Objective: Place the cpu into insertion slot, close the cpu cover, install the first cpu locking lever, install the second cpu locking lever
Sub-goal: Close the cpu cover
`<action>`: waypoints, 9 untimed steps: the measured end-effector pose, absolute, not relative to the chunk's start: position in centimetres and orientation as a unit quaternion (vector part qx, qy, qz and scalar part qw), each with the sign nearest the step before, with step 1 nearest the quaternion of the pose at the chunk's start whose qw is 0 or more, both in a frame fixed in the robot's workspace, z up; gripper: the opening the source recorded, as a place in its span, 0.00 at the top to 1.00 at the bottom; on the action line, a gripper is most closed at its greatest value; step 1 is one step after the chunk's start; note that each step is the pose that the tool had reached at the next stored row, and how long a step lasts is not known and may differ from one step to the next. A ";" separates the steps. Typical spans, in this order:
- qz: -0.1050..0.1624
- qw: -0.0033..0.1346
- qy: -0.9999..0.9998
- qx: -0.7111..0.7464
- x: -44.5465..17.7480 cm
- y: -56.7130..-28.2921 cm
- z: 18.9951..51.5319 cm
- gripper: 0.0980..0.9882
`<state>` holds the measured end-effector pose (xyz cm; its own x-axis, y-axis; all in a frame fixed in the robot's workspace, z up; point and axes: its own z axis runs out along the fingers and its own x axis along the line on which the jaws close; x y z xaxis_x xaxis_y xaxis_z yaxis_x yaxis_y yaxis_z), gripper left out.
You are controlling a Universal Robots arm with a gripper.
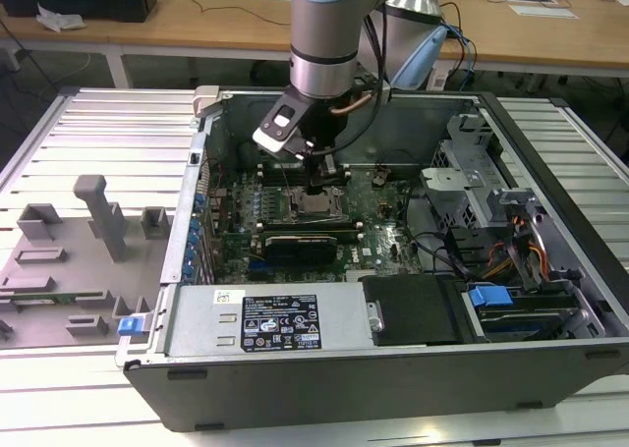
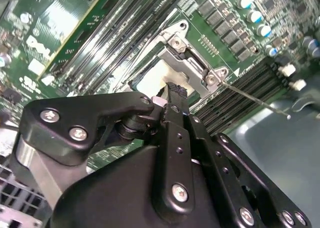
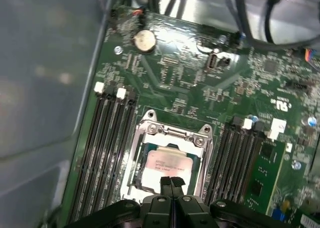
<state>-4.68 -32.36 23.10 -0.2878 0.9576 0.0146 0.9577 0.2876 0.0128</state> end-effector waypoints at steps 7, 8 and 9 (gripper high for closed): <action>-0.009 0.003 -0.841 -0.541 -4.7 -32.4 23.0 0.99; -0.009 0.003 -0.846 -0.533 -4.7 -32.4 23.0 0.99; -0.009 0.003 -0.852 -0.523 -4.7 -32.4 23.0 0.99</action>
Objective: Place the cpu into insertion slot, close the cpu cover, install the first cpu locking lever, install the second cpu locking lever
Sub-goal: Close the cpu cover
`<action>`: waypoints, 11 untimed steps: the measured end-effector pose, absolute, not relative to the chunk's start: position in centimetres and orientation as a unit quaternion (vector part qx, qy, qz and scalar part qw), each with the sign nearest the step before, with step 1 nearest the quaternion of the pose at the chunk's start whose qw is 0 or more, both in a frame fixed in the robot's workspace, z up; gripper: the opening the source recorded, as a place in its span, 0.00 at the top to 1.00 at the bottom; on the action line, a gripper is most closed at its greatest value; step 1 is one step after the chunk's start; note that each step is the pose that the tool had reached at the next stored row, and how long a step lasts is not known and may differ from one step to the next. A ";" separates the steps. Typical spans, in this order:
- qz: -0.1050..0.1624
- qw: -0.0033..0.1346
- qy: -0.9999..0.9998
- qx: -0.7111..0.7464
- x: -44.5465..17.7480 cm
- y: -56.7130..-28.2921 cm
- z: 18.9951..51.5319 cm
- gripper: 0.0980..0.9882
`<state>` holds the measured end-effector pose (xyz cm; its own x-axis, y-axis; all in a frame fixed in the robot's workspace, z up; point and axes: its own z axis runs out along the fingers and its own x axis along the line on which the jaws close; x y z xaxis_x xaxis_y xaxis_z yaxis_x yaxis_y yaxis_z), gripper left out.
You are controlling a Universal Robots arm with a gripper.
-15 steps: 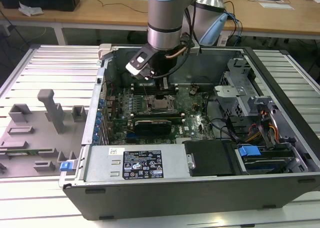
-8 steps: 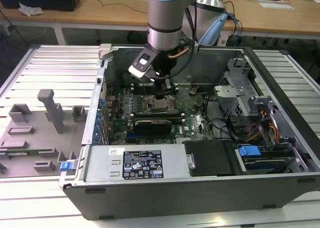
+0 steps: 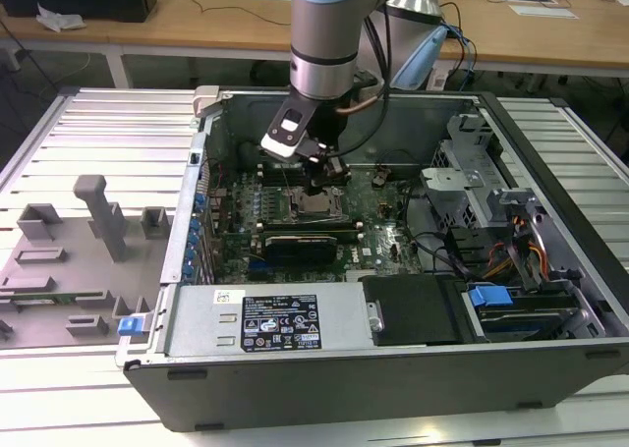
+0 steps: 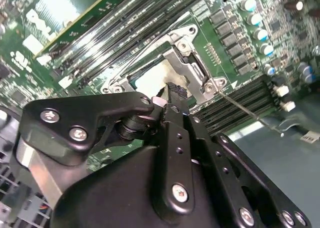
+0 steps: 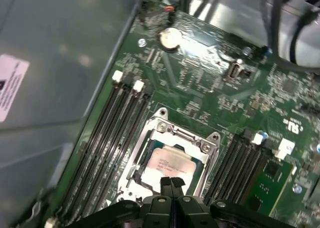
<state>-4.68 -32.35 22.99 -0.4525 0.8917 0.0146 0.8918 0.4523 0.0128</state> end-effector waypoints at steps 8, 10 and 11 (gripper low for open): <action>-0.009 0.004 -0.896 -0.445 -4.7 -32.4 22.8 0.99; -0.009 0.004 -0.904 -0.428 -4.7 -32.4 22.8 0.99; -0.008 0.004 -0.909 -0.416 -4.7 -32.4 22.8 0.99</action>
<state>-4.68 -32.35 22.76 -0.6534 0.7569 0.0140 0.7570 0.6533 0.0122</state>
